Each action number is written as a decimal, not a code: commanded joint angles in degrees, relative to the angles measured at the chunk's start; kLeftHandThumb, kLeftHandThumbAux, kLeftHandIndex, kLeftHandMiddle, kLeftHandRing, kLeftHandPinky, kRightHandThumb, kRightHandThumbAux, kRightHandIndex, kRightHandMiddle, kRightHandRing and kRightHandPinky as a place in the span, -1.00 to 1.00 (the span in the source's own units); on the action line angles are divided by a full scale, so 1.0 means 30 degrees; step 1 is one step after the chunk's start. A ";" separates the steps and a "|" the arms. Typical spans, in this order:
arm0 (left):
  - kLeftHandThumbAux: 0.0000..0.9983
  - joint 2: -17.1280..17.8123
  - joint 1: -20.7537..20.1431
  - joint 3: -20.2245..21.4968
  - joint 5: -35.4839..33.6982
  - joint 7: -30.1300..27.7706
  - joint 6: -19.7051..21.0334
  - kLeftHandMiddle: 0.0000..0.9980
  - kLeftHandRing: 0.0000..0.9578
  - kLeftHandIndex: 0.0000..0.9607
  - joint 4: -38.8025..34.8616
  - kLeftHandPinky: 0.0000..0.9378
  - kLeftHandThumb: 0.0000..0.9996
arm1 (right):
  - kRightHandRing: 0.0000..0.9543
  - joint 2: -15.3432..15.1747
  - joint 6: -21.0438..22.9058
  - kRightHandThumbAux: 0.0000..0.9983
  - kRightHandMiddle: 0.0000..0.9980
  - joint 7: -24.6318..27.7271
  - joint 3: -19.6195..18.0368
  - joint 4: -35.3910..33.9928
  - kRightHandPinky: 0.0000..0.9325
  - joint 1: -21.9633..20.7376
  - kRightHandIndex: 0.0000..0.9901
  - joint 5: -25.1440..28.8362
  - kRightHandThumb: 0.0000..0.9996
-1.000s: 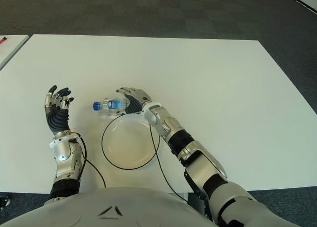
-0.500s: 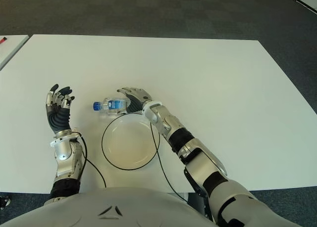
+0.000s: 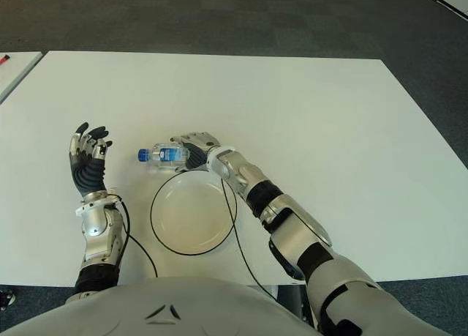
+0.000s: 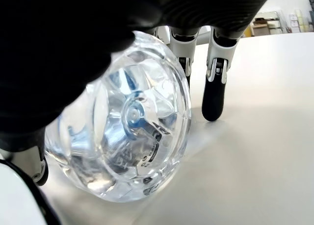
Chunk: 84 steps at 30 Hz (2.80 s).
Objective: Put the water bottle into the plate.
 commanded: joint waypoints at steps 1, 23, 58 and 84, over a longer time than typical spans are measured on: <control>0.29 -0.0124 0.0044 0.0009 0.0287 0.0297 -0.0112 -0.38 -0.36 -0.62 -0.0035 -0.26 0.12 | -0.35 -0.0010 -0.0393 0.07 -0.54 -0.0040 0.0340 0.0703 -0.15 -0.0223 -0.87 -0.0318 -0.48; 0.31 0.0029 -0.0324 0.0060 0.0336 0.0296 -0.0517 -0.37 -0.33 -0.62 0.0330 -0.24 0.07 | -0.31 0.0128 -0.1418 0.08 -0.48 -0.1067 0.0314 0.2064 -0.14 -0.0696 -0.84 -0.0205 -0.50; 0.19 0.0083 -0.0791 0.0123 0.0910 0.0887 -0.1358 -0.36 -0.32 -0.59 0.1102 -0.23 0.19 | 0.01 0.0692 -0.2347 0.23 -0.15 -0.3015 0.0241 0.4428 0.28 -0.1500 -0.45 -0.0300 0.35; 0.17 -0.0055 -0.0722 0.0050 0.1392 0.1451 -0.1420 -0.39 -0.36 -0.61 0.0927 -0.29 0.13 | 0.09 0.1737 -0.3428 0.32 0.00 -0.3912 -0.2061 0.7052 0.63 -0.1540 -0.23 0.2451 0.91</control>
